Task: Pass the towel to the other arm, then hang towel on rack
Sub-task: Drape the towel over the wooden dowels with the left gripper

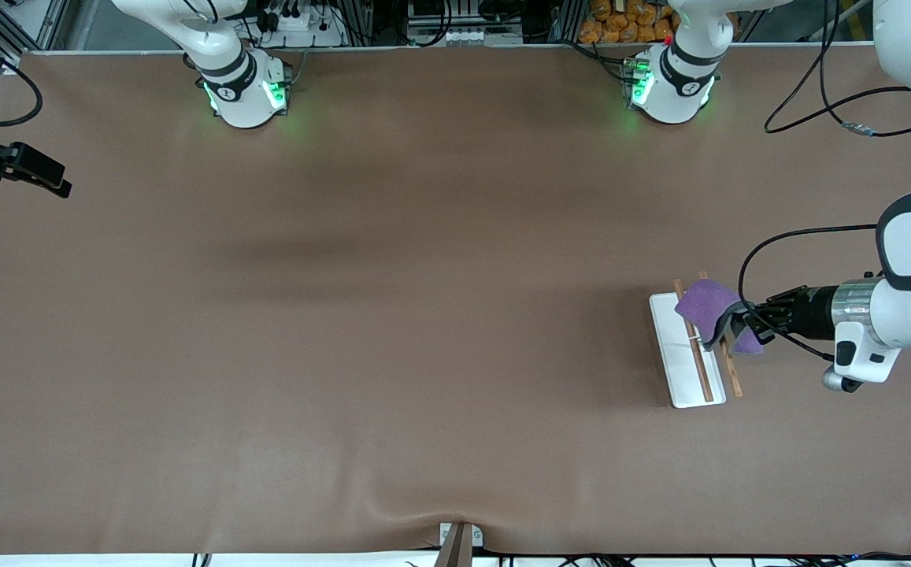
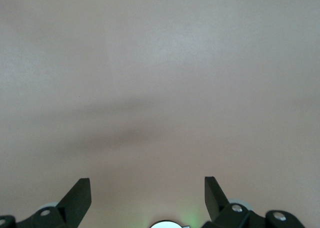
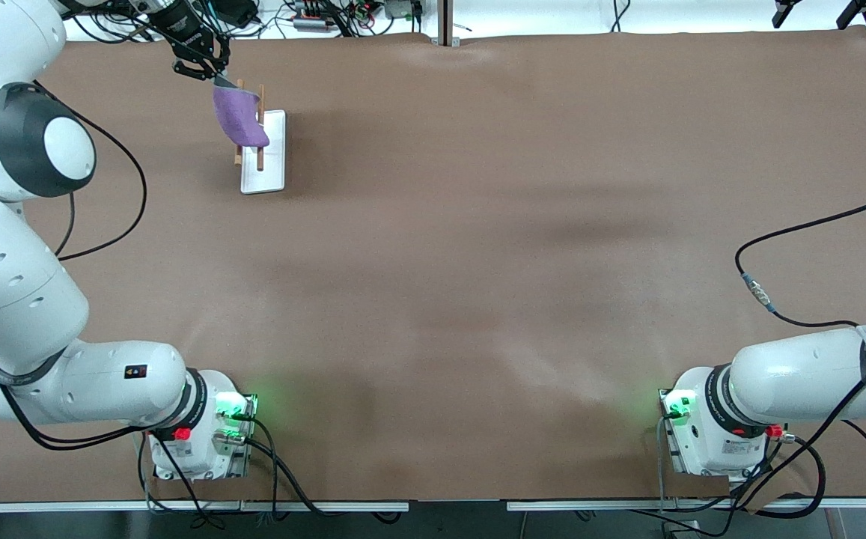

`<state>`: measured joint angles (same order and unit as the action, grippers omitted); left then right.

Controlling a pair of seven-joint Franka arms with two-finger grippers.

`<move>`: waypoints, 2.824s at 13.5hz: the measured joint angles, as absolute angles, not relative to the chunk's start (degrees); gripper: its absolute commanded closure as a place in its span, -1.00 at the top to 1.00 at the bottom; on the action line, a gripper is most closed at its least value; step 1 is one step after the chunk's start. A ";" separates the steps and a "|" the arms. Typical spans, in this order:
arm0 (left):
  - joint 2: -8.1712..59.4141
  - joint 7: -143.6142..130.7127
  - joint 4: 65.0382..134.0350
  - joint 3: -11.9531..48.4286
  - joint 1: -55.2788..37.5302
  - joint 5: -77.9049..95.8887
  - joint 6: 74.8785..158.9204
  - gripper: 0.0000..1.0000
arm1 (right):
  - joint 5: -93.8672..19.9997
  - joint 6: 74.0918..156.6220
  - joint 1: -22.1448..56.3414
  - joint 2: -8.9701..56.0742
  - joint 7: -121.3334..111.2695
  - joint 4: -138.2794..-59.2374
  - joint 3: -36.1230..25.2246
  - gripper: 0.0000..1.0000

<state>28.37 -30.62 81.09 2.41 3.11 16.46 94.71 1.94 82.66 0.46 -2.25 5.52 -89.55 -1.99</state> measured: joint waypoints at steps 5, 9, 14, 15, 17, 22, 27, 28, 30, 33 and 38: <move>28.69 -30.73 79.86 2.63 2.84 16.46 95.09 -1.00 | 1.94 82.72 0.42 -2.25 5.73 -89.55 -2.08 1.00; 29.38 -30.74 79.04 2.73 2.71 16.46 95.34 -1.00 | 1.94 82.77 0.04 -2.25 5.80 -89.54 -2.21 1.00; 30.26 -30.73 78.58 2.77 2.71 16.46 96.11 -1.00 | 1.94 82.78 -0.06 -2.25 5.83 -89.54 -2.21 1.00; 30.41 -30.74 78.58 2.78 2.71 16.46 96.12 -1.00 | 1.94 82.78 -0.12 -2.25 5.85 -89.54 -2.21 1.00; 30.78 -30.73 78.58 2.78 2.74 16.46 96.14 -1.00 | 1.94 82.80 -0.30 -2.25 5.88 -89.54 -2.21 1.00; 32.01 -30.73 78.57 2.59 3.16 16.46 96.21 -1.00 | 1.94 82.87 -0.46 -2.25 5.89 -89.53 -2.21 1.00; 33.26 -30.70 78.56 2.53 3.19 16.46 96.28 -1.00 | 1.94 82.91 -0.53 -2.25 5.90 -89.52 -2.21 1.00; 33.50 -30.31 78.56 2.49 3.33 16.46 96.33 -1.00 | 1.94 82.91 -0.53 -2.25 5.90 -89.52 -2.21 1.00; 33.91 -28.25 78.55 2.38 3.82 16.46 96.35 -1.00 | 1.91 82.92 -0.53 -2.25 5.90 -89.52 -2.21 1.00; 34.38 -26.59 78.54 2.27 4.65 16.46 96.48 -1.00 | 1.80 82.94 -0.60 -2.25 5.94 -89.52 -2.21 1.00; 34.46 -25.51 78.51 1.59 4.77 14.89 96.68 -0.14 | 1.05 82.94 -1.60 -2.25 5.96 -89.52 -2.24 1.00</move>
<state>34.46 -25.51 78.51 1.59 4.77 14.89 96.68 1.05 82.94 -1.60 -2.25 5.96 -89.52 -2.24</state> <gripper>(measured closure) 0.965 0.000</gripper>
